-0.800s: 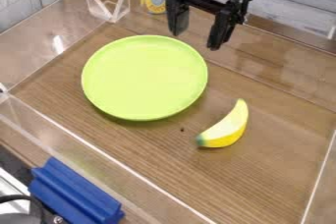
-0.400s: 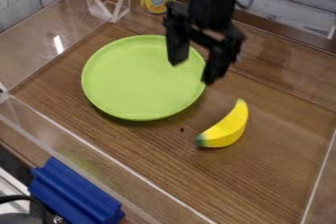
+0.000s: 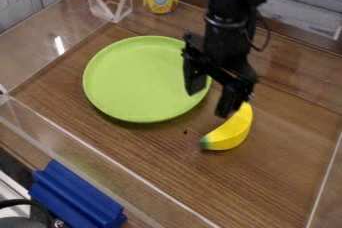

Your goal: Put the banana in the green plate

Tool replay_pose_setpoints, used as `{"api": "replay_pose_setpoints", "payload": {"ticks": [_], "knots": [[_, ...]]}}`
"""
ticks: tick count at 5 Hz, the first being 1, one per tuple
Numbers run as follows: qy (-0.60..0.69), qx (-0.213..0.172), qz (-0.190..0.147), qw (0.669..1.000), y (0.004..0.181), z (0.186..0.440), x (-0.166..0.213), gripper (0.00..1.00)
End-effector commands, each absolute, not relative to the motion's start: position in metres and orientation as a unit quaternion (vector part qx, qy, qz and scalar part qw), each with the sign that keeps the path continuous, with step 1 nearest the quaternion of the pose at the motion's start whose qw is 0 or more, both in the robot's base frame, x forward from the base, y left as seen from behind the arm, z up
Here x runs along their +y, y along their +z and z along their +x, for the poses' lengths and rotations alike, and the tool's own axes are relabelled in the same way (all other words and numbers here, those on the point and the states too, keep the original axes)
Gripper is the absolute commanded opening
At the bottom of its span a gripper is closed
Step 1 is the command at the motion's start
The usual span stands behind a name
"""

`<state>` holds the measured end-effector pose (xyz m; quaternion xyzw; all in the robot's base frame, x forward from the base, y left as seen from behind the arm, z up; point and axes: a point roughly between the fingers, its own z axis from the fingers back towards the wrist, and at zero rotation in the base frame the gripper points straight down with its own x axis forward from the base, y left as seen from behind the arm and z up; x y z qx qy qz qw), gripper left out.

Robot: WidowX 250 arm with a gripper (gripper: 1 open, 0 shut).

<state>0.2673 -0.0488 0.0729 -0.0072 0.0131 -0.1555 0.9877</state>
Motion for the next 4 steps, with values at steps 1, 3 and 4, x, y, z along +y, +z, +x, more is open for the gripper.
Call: {"api": "replay_pose_setpoints", "payload": {"ticks": [1, 3, 4], "knots": [[-0.173, -0.016, -0.008, 0.985, 0.072, 0.271, -0.060, 1.00], [-0.183, -0.026, -0.013, 0.983, 0.045, 0.274, -0.067, 1.00], [-0.188, -0.030, -0.014, 0.982, 0.032, 0.276, -0.070, 1.00]]}}
